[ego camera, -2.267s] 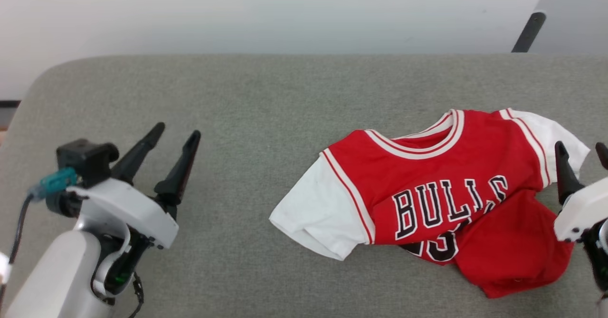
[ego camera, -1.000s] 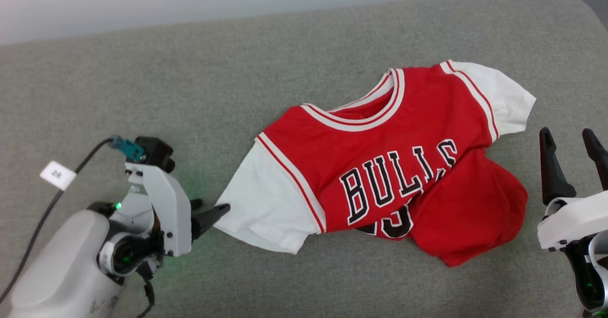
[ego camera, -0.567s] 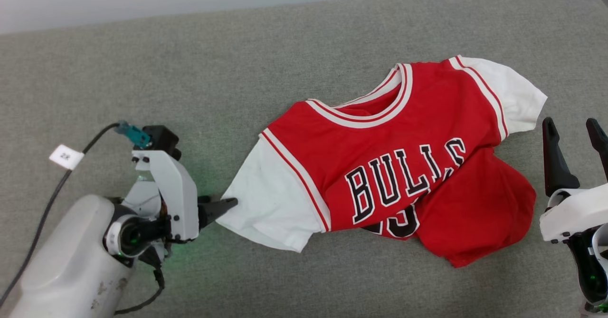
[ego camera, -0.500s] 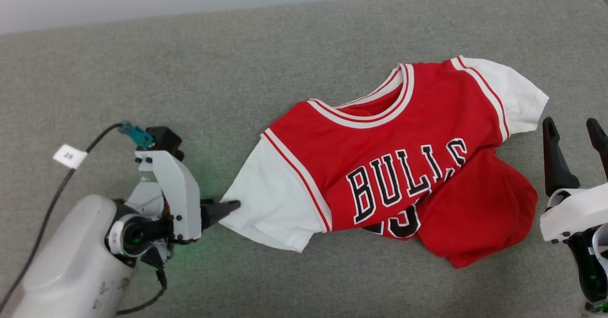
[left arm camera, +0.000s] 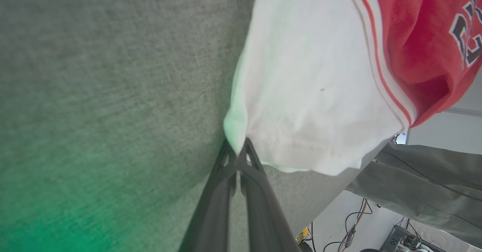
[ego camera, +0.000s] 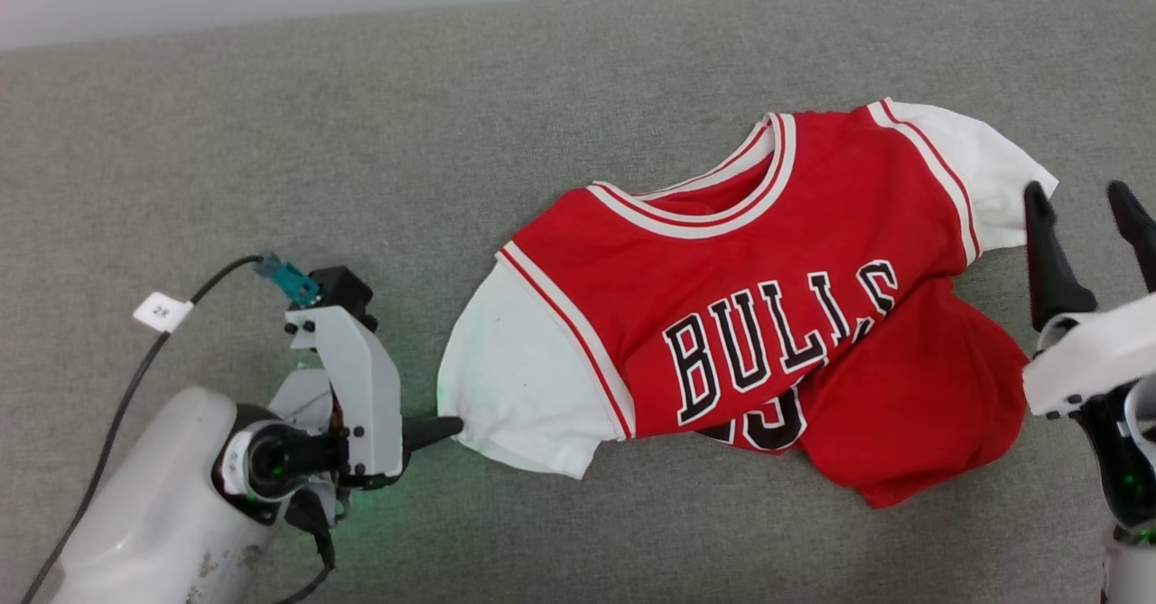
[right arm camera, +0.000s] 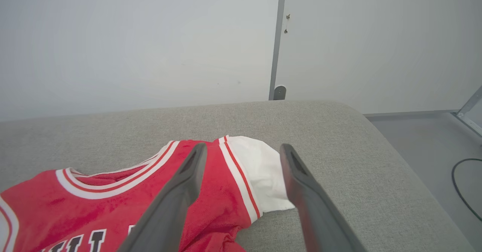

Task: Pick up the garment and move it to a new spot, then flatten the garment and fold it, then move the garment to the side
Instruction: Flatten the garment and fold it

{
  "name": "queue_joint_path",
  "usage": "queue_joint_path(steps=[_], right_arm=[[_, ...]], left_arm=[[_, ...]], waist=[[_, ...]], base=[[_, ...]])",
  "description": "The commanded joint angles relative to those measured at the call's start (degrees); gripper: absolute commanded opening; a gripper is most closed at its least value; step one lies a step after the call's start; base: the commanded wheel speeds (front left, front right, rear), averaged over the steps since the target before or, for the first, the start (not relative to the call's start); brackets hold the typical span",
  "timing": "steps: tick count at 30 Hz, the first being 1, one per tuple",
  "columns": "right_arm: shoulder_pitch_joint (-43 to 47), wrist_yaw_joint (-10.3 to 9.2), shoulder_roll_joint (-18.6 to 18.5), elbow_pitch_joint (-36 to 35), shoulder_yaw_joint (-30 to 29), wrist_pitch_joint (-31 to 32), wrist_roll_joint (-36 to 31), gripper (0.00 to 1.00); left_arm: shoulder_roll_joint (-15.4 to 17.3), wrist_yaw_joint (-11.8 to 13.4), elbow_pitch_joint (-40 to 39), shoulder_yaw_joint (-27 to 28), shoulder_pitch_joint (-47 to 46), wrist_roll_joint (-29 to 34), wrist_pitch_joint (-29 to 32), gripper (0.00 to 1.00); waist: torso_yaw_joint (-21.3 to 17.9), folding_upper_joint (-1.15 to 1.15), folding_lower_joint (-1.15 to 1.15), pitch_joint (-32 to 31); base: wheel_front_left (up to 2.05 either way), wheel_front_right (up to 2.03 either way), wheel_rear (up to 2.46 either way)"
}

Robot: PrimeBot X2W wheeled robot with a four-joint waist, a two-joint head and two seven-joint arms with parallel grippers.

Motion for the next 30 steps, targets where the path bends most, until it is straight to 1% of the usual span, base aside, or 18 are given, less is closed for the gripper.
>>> queue_joint_path(steps=[1, 6, 9, 16, 17, 25, 30], right_arm=[[-1.6, -0.06, -0.8, 0.7, 0.7, 0.7, 0.4, 1.0], [-6.5, -0.06, -3.4, 5.1, 2.6, 5.8, 1.9, 1.0], [-10.2, -0.06, -6.0, 9.2, 4.2, 10.2, 3.2, 1.0], [-19.4, -0.06, -12.4, 21.0, 6.5, 20.2, 5.7, 1.0], [-19.4, -0.06, -12.4, 21.0, 6.5, 20.2, 5.7, 1.0], [-26.7, -0.06, -16.7, 33.2, 8.9, 26.3, 6.6, 1.0], [-29.3, -0.06, -18.3, 38.6, 9.8, 26.7, 6.2, 1.0]], left_arm=[[-0.2, 0.6, 1.3, -0.9, 1.3, 0.6, -0.5, 0.0], [0.5, 0.4, 1.4, 0.4, -0.5, 1.2, -1.8, 0.0], [0.6, 0.2, 1.8, 0.6, -1.5, 1.7, -2.5, 0.0], [-1.0, -0.7, 3.1, 0.4, -3.8, 1.9, -3.6, 0.0], [-1.0, -0.7, 3.1, 0.4, -3.8, 1.9, -3.6, 0.0], [-2.2, -1.9, 4.8, 0.4, -5.6, 1.8, -4.7, 0.0], [-2.5, -2.5, 5.8, 0.3, -6.3, 1.6, -4.9, 0.0]], waist=[[0.0, 0.0, 0.0, 0.1], [0.5, 0.0, 0.0, 0.3], [1.0, 0.0, 0.0, 0.4], [3.0, 0.0, 0.0, 0.7], [3.0, 0.0, 0.0, 0.7], [4.9, 0.0, 0.0, 1.7], [6.0, 0.0, 0.0, 2.6]], base=[[0.0, 0.0, 0.0], [0.0, 0.0, 0.0], [0.0, 0.0, 0.0], [0.0, 0.0, 0.0], [0.0, 0.0, 0.0], [0.0, 0.0, 0.0], [0.0, 0.0, 0.0]])
